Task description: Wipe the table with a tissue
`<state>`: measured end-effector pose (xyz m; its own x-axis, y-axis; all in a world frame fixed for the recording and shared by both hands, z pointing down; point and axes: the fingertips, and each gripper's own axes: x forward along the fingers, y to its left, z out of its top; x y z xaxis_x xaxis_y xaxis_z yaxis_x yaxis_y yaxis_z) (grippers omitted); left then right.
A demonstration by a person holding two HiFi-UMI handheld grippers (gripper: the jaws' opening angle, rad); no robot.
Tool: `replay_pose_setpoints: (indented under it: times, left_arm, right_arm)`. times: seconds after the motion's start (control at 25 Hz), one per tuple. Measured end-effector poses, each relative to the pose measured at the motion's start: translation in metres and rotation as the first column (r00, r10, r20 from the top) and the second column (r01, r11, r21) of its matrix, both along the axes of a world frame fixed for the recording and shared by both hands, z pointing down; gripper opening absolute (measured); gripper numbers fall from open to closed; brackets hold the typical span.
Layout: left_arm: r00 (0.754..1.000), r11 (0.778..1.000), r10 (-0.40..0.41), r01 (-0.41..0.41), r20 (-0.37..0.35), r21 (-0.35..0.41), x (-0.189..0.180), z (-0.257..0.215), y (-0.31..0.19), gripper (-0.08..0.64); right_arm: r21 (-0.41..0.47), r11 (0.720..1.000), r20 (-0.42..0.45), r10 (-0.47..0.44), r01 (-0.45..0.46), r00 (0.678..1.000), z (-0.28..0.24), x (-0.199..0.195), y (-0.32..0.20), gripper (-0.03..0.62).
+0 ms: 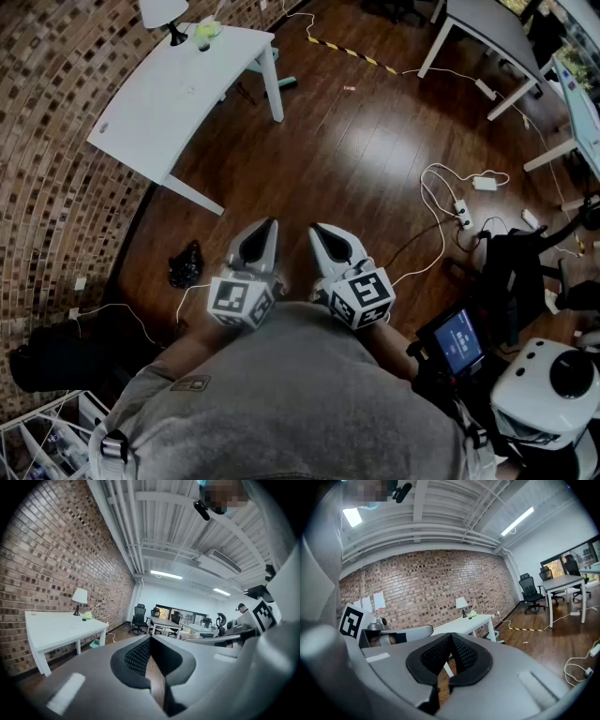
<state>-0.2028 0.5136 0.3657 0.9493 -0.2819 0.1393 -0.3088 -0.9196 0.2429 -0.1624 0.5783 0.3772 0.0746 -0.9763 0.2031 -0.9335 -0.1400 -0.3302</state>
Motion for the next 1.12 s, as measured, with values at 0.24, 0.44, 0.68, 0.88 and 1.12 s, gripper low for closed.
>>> replay_pose_setpoints:
  times: [0.24, 0.44, 0.68, 0.88, 1.12]
  left_arm:
    - [0.998, 0.998, -0.06, 0.06, -0.009, -0.002, 0.012, 0.002, -0.001, 0.002]
    - [0.995, 0.995, -0.096, 0.096, 0.009, -0.006, 0.013, 0.009, -0.014, 0.002]
    - [0.995, 0.995, -0.099, 0.099, 0.005, -0.031, 0.032, 0.019, -0.056, 0.002]
    - [0.997, 0.997, -0.074, 0.073, -0.032, -0.032, 0.059, 0.008, -0.114, 0.002]
    - [0.997, 0.999, -0.043, 0.042, -0.07, -0.025, 0.088, -0.002, -0.188, 0.002]
  right_arm:
    - [0.008, 1.0, 0.007, -0.019, 0.019, 1.0, 0.003, 0.015, 0.005, 0.011]
    - [0.005, 0.999, 0.009, -0.05, 0.05, 0.999, 0.007, 0.022, -0.009, 0.011]
    - [-0.015, 0.998, 0.01, -0.065, 0.065, 0.998, 0.015, 0.035, -0.054, 0.011]
    - [-0.03, 0.999, -0.006, -0.045, 0.045, 0.999, 0.01, 0.058, -0.111, 0.011]
    - [-0.011, 1.0, -0.043, -0.011, 0.011, 0.999, -0.001, 0.087, -0.186, 0.011]
